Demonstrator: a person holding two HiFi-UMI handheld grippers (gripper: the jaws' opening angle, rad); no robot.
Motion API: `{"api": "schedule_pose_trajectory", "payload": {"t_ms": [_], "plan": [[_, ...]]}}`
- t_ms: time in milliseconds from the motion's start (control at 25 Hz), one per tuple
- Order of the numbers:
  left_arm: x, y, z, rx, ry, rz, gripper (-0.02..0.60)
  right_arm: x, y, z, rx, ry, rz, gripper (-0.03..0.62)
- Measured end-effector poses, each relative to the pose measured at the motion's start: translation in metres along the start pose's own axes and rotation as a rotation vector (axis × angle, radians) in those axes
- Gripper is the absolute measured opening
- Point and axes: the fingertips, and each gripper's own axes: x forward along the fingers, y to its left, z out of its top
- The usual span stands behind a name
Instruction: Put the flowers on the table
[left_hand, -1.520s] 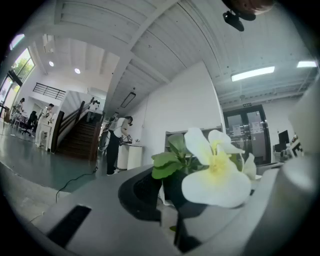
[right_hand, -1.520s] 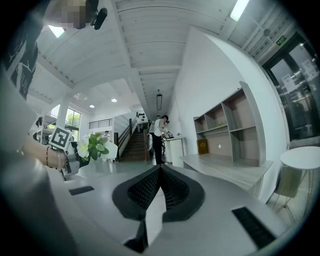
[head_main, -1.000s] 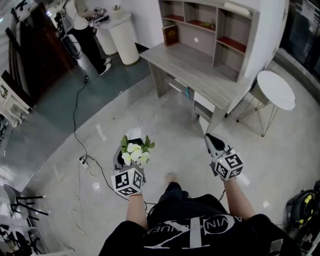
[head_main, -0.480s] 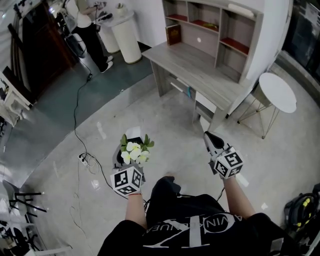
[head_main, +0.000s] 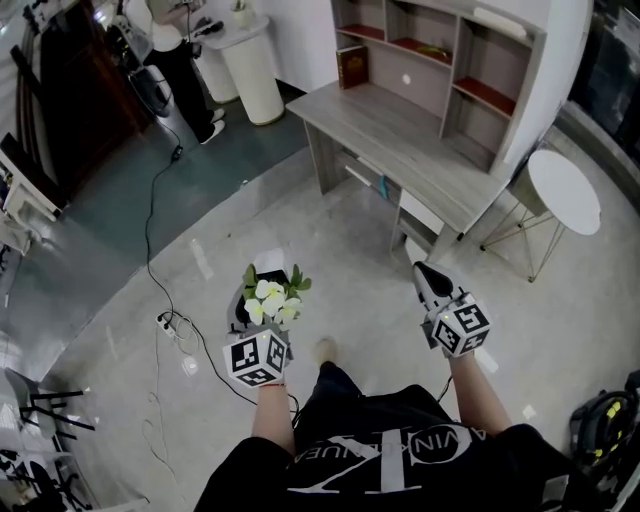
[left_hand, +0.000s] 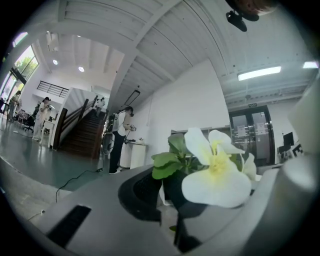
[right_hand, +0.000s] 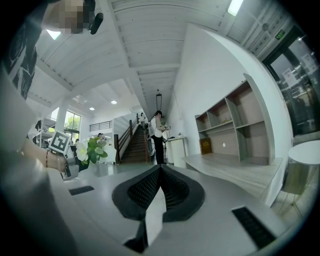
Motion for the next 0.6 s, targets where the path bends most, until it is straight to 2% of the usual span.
{"api": "schedule_pose_trajectory", "payload": {"t_ms": [280, 600], "plan": [[0.062, 0.040, -0.008, -0.026, 0.035, 0.001, 0.009, 0.063, -0.012, -0.002, 0.050, 0.015, -0.030, 0.011], [0.128, 0.080, -0.013, -0.011, 0.070, -0.027, 0.009, 0.136, -0.020, -0.004, 0.067, 0.040, -0.063, 0.011]]}}
